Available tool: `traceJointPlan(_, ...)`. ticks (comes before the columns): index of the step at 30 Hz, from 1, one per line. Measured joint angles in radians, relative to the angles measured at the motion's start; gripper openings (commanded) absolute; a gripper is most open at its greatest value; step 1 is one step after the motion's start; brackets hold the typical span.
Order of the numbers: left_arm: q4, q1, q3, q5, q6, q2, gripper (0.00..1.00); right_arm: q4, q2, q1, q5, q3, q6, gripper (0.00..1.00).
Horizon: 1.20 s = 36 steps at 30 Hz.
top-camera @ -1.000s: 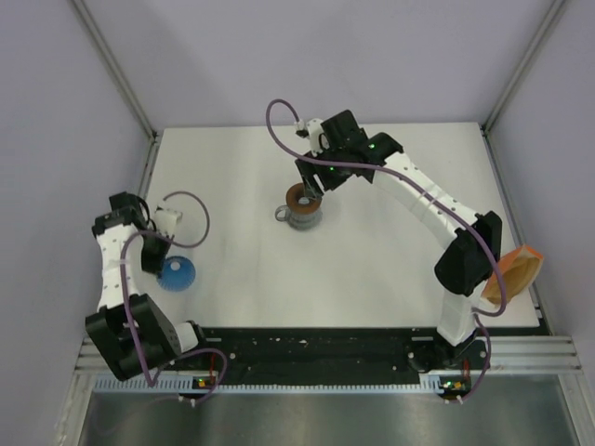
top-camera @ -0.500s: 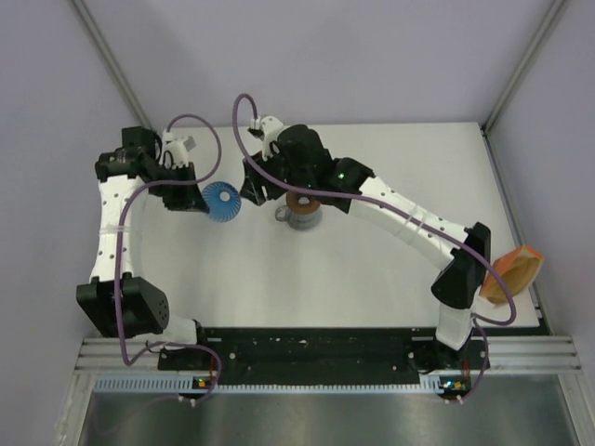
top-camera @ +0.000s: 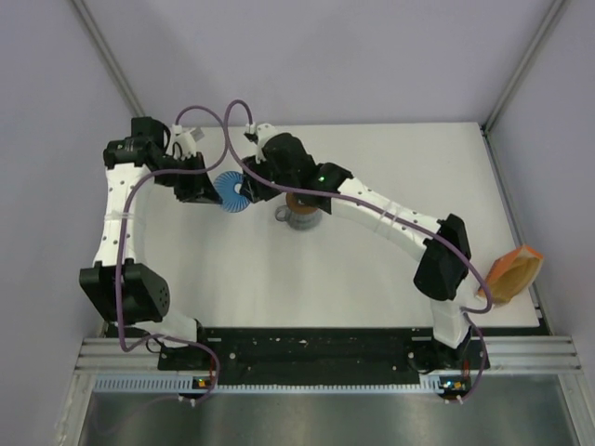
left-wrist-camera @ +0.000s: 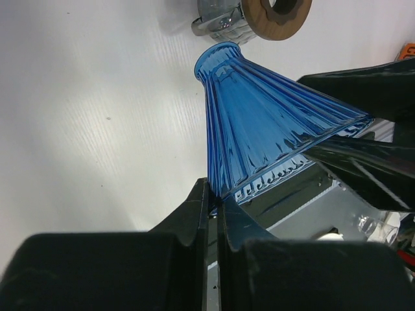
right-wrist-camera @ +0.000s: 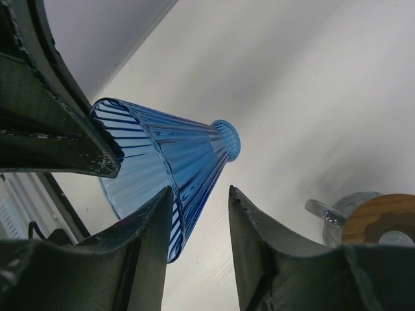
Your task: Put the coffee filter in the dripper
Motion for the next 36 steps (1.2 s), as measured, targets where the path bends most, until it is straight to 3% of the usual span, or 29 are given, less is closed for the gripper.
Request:
traceJointPlan(4,-0.002,-0.024,0.015,0.008,-0.005,0.042,0.0,-0.017,0.037,0.0,0.018,0.0,-0.006,0.02)
traceJointPlan(6,-0.016,-0.034,0.026,0.016,-0.01,0.056,0.01,-0.025,0.044,0.0,0.066,0.0,0.004,0.0)
traceJointPlan(8,-0.025,-0.052,0.048,0.013,-0.01,0.068,0.23,-0.028,0.046,-0.008,0.093,0.002,0.014,0.0)
traceJointPlan(9,-0.026,-0.059,0.061,0.008,-0.007,0.074,0.43,-0.03,0.046,-0.012,0.097,0.005,0.017,0.0)
traceJointPlan(10,-0.029,-0.065,0.08,0.008,-0.005,0.084,0.56,-0.037,0.046,-0.023,0.097,0.014,0.018,0.0)
traceJointPlan(12,-0.03,-0.078,0.121,0.004,0.011,0.101,0.65,-0.069,0.046,-0.048,0.053,0.029,0.016,0.0)
traceJointPlan(23,0.003,-0.229,0.417,-0.068,0.012,0.272,0.67,-0.371,0.048,-0.284,-0.166,0.154,-0.008,0.0)
traceJointPlan(31,0.113,-0.279,0.43,-0.051,-0.027,0.319,0.67,-0.627,0.183,-0.322,-0.219,0.416,-0.066,0.0)
traceJointPlan(36,0.239,-0.323,0.364,-0.036,-0.064,0.307,0.66,-0.709,0.23,-0.332,-0.225,0.435,-0.08,0.0)
